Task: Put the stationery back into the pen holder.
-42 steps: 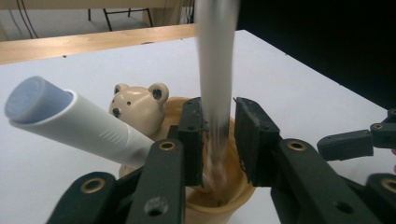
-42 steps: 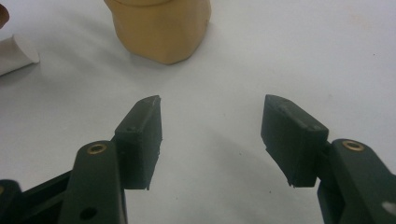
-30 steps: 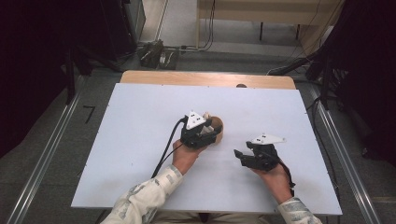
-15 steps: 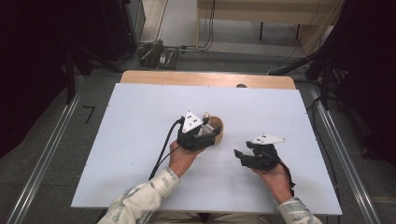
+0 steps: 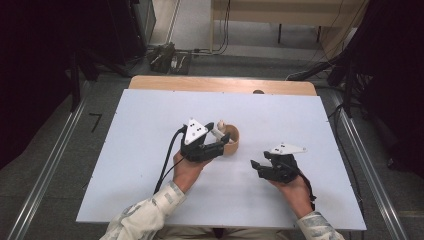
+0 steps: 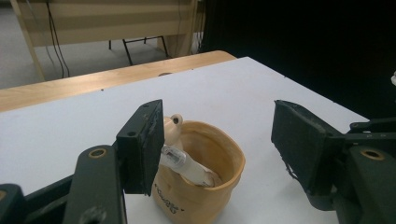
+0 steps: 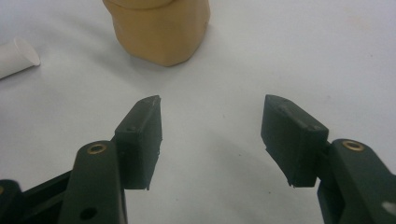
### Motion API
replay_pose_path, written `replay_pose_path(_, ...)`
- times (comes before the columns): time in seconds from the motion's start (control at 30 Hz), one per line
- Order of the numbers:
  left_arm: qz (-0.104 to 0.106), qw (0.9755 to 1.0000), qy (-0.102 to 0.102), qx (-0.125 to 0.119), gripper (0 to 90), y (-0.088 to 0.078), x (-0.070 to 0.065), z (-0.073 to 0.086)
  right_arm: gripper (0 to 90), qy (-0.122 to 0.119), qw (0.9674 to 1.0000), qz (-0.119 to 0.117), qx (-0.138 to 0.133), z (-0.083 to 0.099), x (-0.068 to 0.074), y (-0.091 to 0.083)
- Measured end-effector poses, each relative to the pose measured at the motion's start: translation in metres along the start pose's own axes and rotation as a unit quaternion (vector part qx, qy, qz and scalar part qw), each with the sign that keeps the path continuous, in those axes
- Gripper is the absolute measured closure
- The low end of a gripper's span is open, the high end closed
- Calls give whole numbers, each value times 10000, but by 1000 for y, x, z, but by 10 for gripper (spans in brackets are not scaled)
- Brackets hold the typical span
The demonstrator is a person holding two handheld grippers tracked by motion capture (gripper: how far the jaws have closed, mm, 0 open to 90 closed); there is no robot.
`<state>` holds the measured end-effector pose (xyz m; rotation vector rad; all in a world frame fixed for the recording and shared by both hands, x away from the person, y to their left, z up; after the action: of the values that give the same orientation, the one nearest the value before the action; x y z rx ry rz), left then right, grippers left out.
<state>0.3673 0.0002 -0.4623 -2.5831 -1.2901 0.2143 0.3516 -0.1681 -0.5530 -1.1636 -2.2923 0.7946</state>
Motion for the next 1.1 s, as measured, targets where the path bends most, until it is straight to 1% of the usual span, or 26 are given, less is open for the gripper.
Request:
replay_pose_path(0.07, -3, 10000, -29, -5, 341, -3, 1, -1, 368, 3, 10000, 3, 0, 0, 0, 0)
replay_pose_path(0.13, -34, 10000, -6, -12, 340, -8, 2, -2, 368, 3, 10000, 7, -3, 0, 0, 0)
replay_pose_path(0.4, -108, 9999, -24, -85, 318, -23, 7, -5, 368, 12, 10000, 12, 2, 0, 0, 0)
replay_pose_path(0.53, -157, 9998, -39, -82, 302, -30, 11, -5, 368, 14, 10000, 12, -4, 0, 0, 0)
replay_pose_path(0.73, -198, 9997, -97, 58, 300, -38, 15, 6, 367, 16, 10000, 16, 1, 0, 0, 0)
replay_pose_path(0.8, -224, 9997, -67, 98, 290, -41, 16, 10, 367, 19, 10000, 20, 6, 0, 0, 0)
replay_pose_path(0.87, -245, 9996, -79, 128, 285, -43, 17, 13, 368, 12, 10000, 14, 3, 0, 1, 0)
replay_pose_path(1.0, -355, 9991, -109, 199, 259, -49, 22, 21, 367, 4, 10000, 14, 4, 0, 1, 0)
replay_pose_path(1.1, -414, 9988, -104, 250, 257, -51, 24, 28, 367, 10, 10000, 17, 11, 0, 0, 0)
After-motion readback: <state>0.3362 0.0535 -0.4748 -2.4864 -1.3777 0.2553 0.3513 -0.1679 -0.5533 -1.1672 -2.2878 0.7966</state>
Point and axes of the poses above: each handheld gripper's, and its own axes: y roughly forward along the jaws, z roughly out of its underside, x roughly to its left, the point moved 10 cm from there along y, roughly forward along the jaws, and after that the axes turned 6 degrees about y, right-handed, at the moved point
